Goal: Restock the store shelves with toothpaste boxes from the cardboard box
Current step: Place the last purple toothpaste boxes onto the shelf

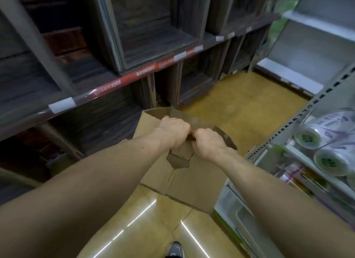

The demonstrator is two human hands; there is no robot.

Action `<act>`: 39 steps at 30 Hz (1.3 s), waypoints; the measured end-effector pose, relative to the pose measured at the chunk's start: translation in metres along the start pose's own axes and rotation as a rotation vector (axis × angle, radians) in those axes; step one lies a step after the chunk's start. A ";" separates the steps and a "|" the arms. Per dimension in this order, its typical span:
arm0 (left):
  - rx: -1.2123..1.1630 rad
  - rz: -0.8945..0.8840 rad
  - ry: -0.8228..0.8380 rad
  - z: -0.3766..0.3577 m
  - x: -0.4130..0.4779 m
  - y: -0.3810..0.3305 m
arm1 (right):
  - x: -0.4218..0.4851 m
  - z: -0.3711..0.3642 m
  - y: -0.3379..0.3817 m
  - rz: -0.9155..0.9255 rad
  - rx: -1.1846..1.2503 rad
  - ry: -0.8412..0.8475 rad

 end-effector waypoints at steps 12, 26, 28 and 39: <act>0.036 -0.286 -0.014 -0.082 0.173 -0.062 | 0.097 -0.065 -0.123 -0.306 0.095 -0.064; 0.128 -0.389 0.124 -0.293 0.281 -0.120 | 0.179 -0.260 -0.219 -0.404 0.073 0.074; 0.152 -0.388 0.177 -0.325 0.286 -0.128 | 0.182 -0.290 -0.226 -0.404 0.102 0.134; 0.198 -0.473 0.235 -0.446 0.284 -0.148 | 0.187 -0.412 -0.239 -0.394 0.168 0.278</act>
Point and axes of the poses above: each hand's wrist, its own x-axis towards the middle knuckle, its own z-axis out of the back of the hand, y = z × x, the point moved 5 cm from there along x, towards the middle knuckle, and after that the axes turned 14 degrees about z, right-handed, at the moved point
